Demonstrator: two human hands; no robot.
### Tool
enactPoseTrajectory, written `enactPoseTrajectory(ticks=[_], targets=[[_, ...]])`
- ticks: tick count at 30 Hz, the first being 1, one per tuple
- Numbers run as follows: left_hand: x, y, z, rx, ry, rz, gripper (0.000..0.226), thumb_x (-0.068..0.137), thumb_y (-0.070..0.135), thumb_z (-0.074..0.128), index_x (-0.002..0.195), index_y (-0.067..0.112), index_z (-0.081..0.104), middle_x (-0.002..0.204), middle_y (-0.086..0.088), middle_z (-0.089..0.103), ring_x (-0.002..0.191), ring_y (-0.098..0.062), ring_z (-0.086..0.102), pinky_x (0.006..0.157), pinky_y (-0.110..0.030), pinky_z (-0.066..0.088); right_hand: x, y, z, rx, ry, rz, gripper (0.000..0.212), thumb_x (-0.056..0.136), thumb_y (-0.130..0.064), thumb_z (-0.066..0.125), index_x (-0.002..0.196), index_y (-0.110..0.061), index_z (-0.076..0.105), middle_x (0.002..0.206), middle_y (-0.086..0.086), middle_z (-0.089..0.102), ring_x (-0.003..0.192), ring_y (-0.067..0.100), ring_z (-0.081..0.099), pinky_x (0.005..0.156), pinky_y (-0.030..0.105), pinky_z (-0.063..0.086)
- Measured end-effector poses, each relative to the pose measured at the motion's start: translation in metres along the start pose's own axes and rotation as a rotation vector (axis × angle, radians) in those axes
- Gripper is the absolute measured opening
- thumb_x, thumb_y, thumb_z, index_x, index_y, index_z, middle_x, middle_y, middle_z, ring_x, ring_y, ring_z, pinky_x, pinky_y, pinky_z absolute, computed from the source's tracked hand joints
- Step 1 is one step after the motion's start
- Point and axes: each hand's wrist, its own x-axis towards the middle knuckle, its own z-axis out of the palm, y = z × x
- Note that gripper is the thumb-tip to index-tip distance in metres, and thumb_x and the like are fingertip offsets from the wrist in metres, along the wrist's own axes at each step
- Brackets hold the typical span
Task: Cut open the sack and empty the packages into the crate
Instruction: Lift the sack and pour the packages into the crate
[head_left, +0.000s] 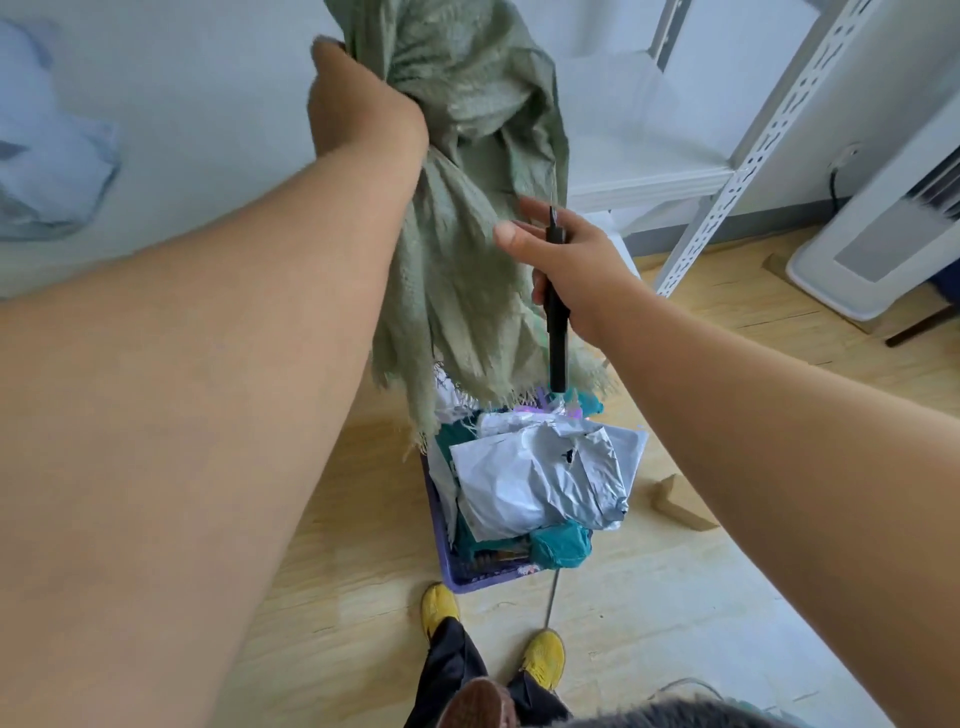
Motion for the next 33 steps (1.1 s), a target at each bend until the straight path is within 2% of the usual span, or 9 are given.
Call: enactPoseTrajectory(ticks=[5, 7, 10, 15, 18, 20, 25, 29, 33], targets=[[-0.031, 0.008, 0.003, -0.22, -0.179, -0.246, 0.045, 0.083, 0.013, 0.057, 0.123, 0.017, 0.038, 0.104, 0.003, 0.053, 0.086, -0.015, 0.053, 0.076, -0.03, 0.051, -0.006, -0.023, 0.023, -0.038, -0.064, -0.018, 0.085, 0.062, -0.044, 0.087, 0.135, -0.021, 0.05, 0.113, -0.002, 0.066, 0.049, 0.006, 0.055, 0.051, 0.021, 0.047], [-0.043, 0.006, 0.0, -0.353, -0.313, -0.228, 0.052, 0.075, 0.014, 0.067, 0.12, 0.019, 0.041, 0.095, 0.004, 0.055, 0.083, -0.013, 0.057, 0.068, -0.031, 0.052, -0.008, -0.025, 0.027, -0.042, -0.009, -0.024, 0.058, 0.065, -0.032, 0.087, 0.116, -0.021, 0.063, 0.092, -0.002, 0.069, 0.046, 0.009, 0.053, 0.048, 0.021, 0.046], [-0.052, -0.008, -0.012, -0.448, -0.549, -0.067, 0.066, 0.065, 0.021, 0.079, 0.121, 0.023, 0.043, 0.109, 0.003, 0.061, 0.099, -0.014, 0.063, 0.088, -0.037, 0.054, -0.01, -0.025, 0.019, -0.018, 0.135, -0.005, 0.019, 0.076, -0.011, 0.076, 0.087, -0.022, 0.066, 0.066, -0.003, 0.062, 0.035, 0.006, 0.046, 0.041, 0.019, 0.041], [-0.066, -0.043, -0.022, -0.355, -0.833, 0.105, 0.095, 0.051, 0.038, 0.089, 0.13, 0.038, 0.037, 0.121, 0.011, 0.061, 0.109, -0.006, 0.06, 0.092, -0.033, 0.051, -0.014, -0.03, 0.015, 0.03, 0.125, 0.054, 0.015, 0.08, -0.004, 0.065, 0.081, -0.019, 0.065, 0.071, 0.004, 0.06, 0.055, 0.019, 0.052, 0.054, 0.03, 0.048], [-0.077, -0.064, -0.014, -0.167, -0.865, 0.04, 0.121, 0.04, 0.041, 0.092, 0.14, 0.028, 0.025, 0.13, 0.006, 0.053, 0.119, -0.013, 0.053, 0.101, -0.037, 0.045, -0.015, -0.038, 0.02, 0.039, 0.054, 0.013, 0.017, 0.08, -0.001, 0.06, 0.078, -0.018, 0.063, 0.061, 0.002, 0.056, 0.049, 0.017, 0.049, 0.052, 0.03, 0.046], [-0.086, -0.072, -0.005, -0.103, -0.816, 0.021, 0.117, 0.049, 0.034, 0.092, 0.144, 0.02, 0.025, 0.128, 0.006, 0.053, 0.118, -0.015, 0.052, 0.098, -0.034, 0.045, -0.016, -0.042, 0.024, -0.027, 0.004, -0.007, 0.017, 0.079, 0.0, 0.06, 0.078, -0.017, 0.062, 0.053, -0.001, 0.05, 0.041, 0.013, 0.043, 0.044, 0.025, 0.04], [-0.075, -0.06, -0.003, -0.13, -0.393, -0.017, 0.048, 0.08, 0.02, 0.064, 0.126, 0.024, 0.049, 0.104, 0.003, 0.061, 0.101, -0.026, 0.06, 0.079, -0.031, 0.045, -0.026, -0.051, 0.024, -0.056, 0.055, -0.079, 0.016, 0.081, -0.015, 0.073, 0.096, -0.02, 0.069, 0.066, -0.001, 0.062, 0.04, 0.011, 0.041, 0.045, 0.024, 0.04], [-0.063, -0.041, -0.009, -0.214, -0.224, 0.076, 0.04, 0.083, 0.018, 0.062, 0.122, 0.018, 0.054, 0.106, 0.0, 0.062, 0.104, -0.027, 0.059, 0.08, -0.025, 0.04, -0.033, -0.058, 0.015, -0.082, 0.18, -0.127, 0.026, 0.082, -0.027, 0.075, 0.106, -0.02, 0.07, 0.085, -0.005, 0.067, 0.041, 0.007, 0.045, 0.048, 0.022, 0.044], [-0.059, -0.014, -0.01, -0.315, -0.228, 0.141, 0.039, 0.084, 0.014, 0.06, 0.123, 0.016, 0.053, 0.11, 0.002, 0.062, 0.102, -0.019, 0.058, 0.086, -0.024, 0.043, -0.039, -0.059, 0.008, -0.059, 0.221, -0.129, 0.018, 0.081, -0.028, 0.077, 0.096, -0.023, 0.07, 0.074, -0.002, 0.061, 0.04, 0.008, 0.043, 0.046, 0.023, 0.041]])
